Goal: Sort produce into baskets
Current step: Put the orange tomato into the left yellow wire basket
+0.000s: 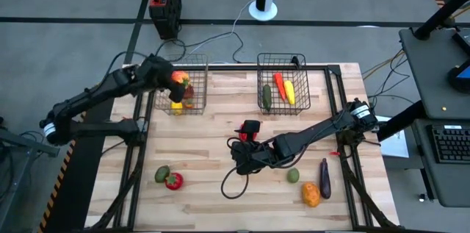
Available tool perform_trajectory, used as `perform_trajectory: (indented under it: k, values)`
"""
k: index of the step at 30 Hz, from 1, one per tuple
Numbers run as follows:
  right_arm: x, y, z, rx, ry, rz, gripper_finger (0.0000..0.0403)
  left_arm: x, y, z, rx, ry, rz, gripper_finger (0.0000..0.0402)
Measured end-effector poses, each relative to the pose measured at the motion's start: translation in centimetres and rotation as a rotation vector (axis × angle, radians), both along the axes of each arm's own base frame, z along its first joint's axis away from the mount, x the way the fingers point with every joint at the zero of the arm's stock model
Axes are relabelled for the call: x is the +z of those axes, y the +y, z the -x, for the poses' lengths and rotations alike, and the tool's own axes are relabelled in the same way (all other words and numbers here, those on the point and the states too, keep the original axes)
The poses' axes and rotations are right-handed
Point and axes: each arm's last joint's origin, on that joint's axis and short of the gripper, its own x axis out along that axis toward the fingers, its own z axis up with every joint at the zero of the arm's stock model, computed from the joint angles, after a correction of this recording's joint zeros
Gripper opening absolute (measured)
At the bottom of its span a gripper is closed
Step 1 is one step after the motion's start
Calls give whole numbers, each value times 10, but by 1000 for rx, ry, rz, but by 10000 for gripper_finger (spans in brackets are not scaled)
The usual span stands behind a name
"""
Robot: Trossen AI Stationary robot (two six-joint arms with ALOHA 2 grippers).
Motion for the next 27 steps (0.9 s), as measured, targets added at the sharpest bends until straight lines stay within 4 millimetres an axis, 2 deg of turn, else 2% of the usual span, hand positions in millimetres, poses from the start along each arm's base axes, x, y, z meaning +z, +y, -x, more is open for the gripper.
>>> perform_trajectory:
  k: [4,15,22,27]
  values:
    - [0,0,0,-1,0,-1,366,-13,15,-9,-59,61,58,280]
    - [-2,-1,2,-11,18,-5,366,-38,39,-36,-207,205,137,280]
    - [-2,-1,2,-16,19,-10,366,-58,55,-44,-304,230,251,280]
    - [-2,-1,2,-16,19,-10,366,-68,64,-44,-308,239,299,280]
